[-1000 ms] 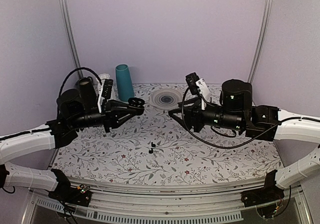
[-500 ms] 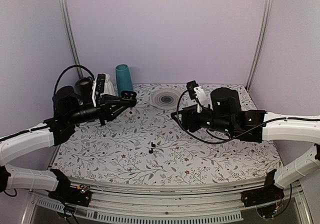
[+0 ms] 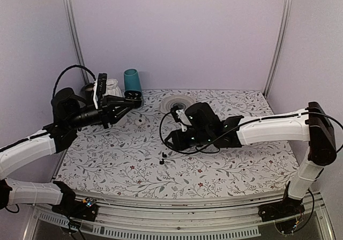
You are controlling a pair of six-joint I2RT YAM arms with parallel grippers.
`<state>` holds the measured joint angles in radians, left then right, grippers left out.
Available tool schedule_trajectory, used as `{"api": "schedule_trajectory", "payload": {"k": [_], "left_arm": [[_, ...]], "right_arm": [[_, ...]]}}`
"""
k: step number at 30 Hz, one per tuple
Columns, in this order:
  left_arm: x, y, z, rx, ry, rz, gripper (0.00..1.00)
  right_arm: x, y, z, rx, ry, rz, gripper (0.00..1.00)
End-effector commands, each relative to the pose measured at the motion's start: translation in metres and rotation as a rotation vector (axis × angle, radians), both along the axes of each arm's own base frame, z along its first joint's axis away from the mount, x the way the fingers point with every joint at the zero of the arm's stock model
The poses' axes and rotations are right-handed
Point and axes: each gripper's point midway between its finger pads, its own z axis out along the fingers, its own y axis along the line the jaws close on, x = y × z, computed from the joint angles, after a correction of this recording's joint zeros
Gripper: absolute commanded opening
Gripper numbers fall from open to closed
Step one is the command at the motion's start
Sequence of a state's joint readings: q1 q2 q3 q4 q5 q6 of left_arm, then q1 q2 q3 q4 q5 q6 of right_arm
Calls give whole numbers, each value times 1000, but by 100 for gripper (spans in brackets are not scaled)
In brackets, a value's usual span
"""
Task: Insert the wireless bluetooth earbuds into the charging case
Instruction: Move the left earbud to the center of the board.
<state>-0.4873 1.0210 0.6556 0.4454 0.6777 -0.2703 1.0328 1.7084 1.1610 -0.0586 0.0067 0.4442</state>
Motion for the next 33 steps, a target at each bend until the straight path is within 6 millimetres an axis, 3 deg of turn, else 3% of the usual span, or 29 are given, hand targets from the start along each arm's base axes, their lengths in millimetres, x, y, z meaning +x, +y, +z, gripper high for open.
{"api": "schedule_trajectory", "payload": {"k": [1,6,11,21,33], "left_arm": [[3,5,21,-14,-49,3,0],[6,4,24,-12,-51,1,0],[8,5,26,-7,-53,-2,0],[11,6,22,2,-47,-9,0],[13,7,18,-1,-38,-4,0]], "right_arm": [[4,14,-27,-27,145,-39,39],[5,26,-62,-60,264,-77,38],[12,25,-84,-103,298,-139,38],[5,28,-110,-179,311,-135,38],[-5,41,-122,-256,272,-94,38]]}}
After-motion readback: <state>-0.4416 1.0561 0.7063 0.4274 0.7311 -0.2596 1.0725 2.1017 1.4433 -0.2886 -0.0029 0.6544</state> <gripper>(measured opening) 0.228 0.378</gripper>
